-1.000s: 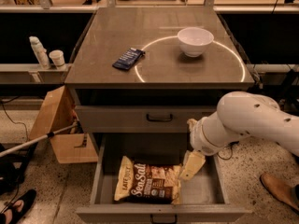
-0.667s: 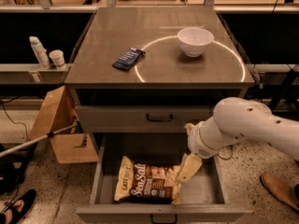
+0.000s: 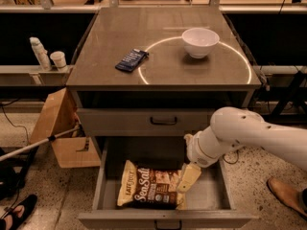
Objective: Pick brown chip bag from middle drawer and place on counter
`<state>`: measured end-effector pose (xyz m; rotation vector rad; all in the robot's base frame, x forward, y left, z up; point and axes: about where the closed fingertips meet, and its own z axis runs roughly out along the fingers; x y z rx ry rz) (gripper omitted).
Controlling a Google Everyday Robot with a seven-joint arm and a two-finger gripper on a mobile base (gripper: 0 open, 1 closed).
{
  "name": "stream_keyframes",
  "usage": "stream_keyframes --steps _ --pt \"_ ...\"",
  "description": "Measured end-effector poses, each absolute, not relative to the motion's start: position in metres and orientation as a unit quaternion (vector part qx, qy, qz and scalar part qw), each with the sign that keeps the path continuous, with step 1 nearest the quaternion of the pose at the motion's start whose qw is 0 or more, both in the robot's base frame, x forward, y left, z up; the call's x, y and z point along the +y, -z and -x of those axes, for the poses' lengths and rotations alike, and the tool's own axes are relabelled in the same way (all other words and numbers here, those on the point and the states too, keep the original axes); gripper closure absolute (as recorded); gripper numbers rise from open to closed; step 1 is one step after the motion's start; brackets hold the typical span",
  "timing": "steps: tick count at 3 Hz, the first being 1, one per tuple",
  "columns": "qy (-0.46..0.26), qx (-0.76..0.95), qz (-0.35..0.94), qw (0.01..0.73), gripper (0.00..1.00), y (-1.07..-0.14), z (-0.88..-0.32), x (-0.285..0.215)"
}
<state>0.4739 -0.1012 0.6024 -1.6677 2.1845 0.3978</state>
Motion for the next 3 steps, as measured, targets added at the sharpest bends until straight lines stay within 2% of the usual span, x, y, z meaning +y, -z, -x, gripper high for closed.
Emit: stream_keyframes --steps 3 --pt "-0.145 0.734 0.631 0.205 0.00 -0.569 -0.479 -0.080"
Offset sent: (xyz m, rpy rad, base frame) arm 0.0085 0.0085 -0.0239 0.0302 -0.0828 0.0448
